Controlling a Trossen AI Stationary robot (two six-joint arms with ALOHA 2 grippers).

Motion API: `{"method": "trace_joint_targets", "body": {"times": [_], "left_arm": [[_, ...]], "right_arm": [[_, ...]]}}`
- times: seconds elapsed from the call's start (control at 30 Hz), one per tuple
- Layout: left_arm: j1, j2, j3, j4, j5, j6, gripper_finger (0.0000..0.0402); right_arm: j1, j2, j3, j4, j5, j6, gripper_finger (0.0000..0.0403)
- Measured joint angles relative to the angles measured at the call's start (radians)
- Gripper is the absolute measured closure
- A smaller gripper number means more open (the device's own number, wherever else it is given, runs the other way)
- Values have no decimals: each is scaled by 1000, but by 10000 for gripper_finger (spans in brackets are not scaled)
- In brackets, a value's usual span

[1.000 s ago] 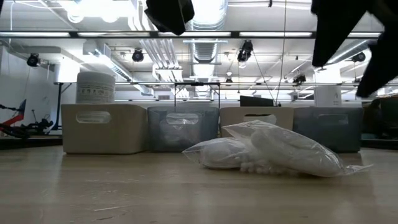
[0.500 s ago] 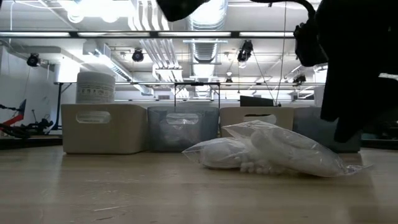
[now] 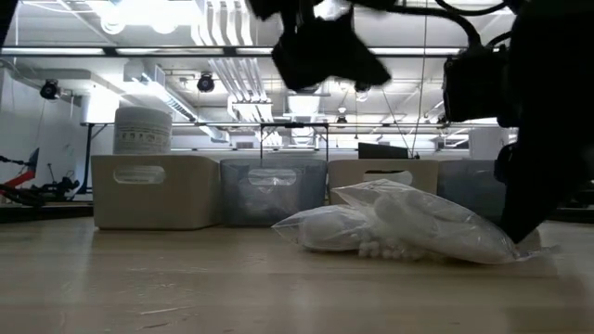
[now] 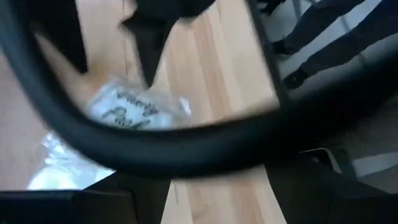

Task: Pick & Place Travel size toiletries
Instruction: Put the bottom cotton pack into the left black bin

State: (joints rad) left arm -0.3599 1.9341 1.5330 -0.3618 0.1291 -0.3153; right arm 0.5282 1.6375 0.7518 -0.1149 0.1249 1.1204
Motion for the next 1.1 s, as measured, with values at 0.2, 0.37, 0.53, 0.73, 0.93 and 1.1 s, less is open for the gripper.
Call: {"method": "trace_joint_targets", "body": {"times": [0.2, 0.37, 0.53, 0.73, 0.93, 1.1], "left_arm": [[5, 91, 0, 13, -1, -52, 152], [5, 137, 1, 15, -27, -77, 152], [7, 167, 0, 6, -27, -80, 152], [20, 186, 0, 12, -50, -79, 152], [32, 187, 0, 11, -51, -79, 154], [33, 187, 0, 11, -47, -79, 154]], "right_arm": [[2, 4, -4, 73, -54, -94, 35], [0, 5, -5, 95, -47, -143, 35], [2, 5, -4, 105, -47, -177, 35], [1, 44, -4, 175, -51, -197, 35], [-11, 62, -3, 178, -73, -88, 35], [-20, 32, -2, 173, -84, -26, 35]]}}
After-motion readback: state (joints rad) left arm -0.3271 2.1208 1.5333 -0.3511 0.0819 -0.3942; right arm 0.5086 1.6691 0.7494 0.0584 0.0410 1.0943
